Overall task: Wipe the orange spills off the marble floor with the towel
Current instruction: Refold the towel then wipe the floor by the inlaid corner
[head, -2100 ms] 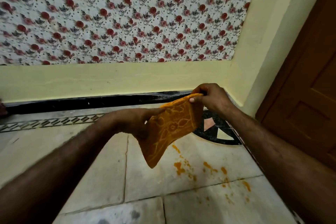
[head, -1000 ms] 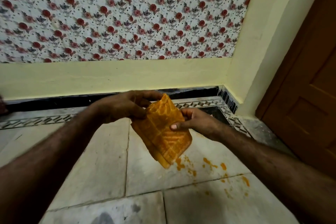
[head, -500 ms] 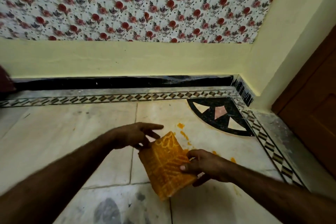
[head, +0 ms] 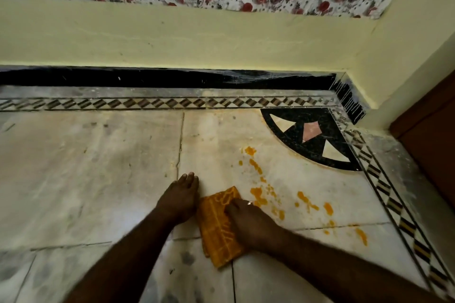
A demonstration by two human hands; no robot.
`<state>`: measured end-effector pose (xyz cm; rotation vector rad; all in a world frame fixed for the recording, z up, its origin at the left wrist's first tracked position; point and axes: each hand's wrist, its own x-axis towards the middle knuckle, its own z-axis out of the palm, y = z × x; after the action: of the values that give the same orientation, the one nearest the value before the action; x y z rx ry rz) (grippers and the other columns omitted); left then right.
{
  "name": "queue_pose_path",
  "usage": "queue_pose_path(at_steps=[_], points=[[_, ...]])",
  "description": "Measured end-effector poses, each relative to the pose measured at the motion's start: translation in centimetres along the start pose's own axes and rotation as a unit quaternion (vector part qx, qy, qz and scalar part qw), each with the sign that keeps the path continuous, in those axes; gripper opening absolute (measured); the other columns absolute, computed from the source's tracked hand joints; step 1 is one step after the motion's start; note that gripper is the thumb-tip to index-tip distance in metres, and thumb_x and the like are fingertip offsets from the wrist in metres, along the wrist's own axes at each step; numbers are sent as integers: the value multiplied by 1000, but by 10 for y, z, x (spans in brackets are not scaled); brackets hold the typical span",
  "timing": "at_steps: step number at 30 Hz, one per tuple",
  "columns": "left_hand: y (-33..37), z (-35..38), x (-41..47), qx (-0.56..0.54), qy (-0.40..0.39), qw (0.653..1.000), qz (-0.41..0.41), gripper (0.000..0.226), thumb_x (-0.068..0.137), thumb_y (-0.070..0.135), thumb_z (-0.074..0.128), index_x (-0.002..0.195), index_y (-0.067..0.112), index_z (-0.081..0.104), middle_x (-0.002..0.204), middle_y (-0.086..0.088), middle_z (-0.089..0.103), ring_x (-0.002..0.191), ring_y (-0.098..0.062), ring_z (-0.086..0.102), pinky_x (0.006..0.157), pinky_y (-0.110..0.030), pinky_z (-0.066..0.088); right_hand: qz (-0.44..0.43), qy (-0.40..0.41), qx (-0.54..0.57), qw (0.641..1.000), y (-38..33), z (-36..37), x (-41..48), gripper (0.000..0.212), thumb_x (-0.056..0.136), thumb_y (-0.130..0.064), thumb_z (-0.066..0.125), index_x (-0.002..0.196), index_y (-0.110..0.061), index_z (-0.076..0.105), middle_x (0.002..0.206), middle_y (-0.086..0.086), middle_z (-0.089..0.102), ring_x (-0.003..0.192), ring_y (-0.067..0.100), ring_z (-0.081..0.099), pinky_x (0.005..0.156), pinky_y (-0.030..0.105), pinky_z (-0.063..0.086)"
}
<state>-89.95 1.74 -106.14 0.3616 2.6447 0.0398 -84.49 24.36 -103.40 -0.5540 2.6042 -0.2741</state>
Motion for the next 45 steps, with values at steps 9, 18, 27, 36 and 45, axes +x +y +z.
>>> queue_pose_path(at_steps=[9,18,27,36,45], points=[[-5,42,25,-31,195,980,29,59,100,35,32,146,1,45,151,-20,47,138,-35,48,112,-48,36,9,181,-34,983,-17,82,29,56,100,-39,48,148,-10,49,154,18,47,141,36,47,116,49,39],[-11,63,42,-86,232,967,-63,65,104,46,19,157,8,21,165,-11,20,152,-21,13,124,-38,4,55,186,-45,980,-27,77,35,72,104,-58,24,161,-15,23,168,10,21,156,27,17,123,46,15],[-10,61,40,-86,222,969,-68,66,103,45,18,157,7,22,165,-12,21,154,-23,17,125,-41,9,55,204,-71,975,-22,74,51,68,105,-53,25,161,-15,22,168,13,20,156,29,17,123,49,21],[-9,60,40,-93,226,967,-66,64,105,43,18,158,8,17,166,-11,16,155,-23,14,126,-41,9,147,222,-72,961,38,49,70,67,105,-51,28,162,-15,20,168,12,19,156,29,18,125,49,19],[-9,61,40,-100,221,968,-68,63,105,43,16,158,9,19,165,-10,18,154,-23,15,125,-44,13,136,236,-59,960,-10,62,79,65,103,-46,38,160,-15,27,167,13,25,155,31,21,124,51,22]])
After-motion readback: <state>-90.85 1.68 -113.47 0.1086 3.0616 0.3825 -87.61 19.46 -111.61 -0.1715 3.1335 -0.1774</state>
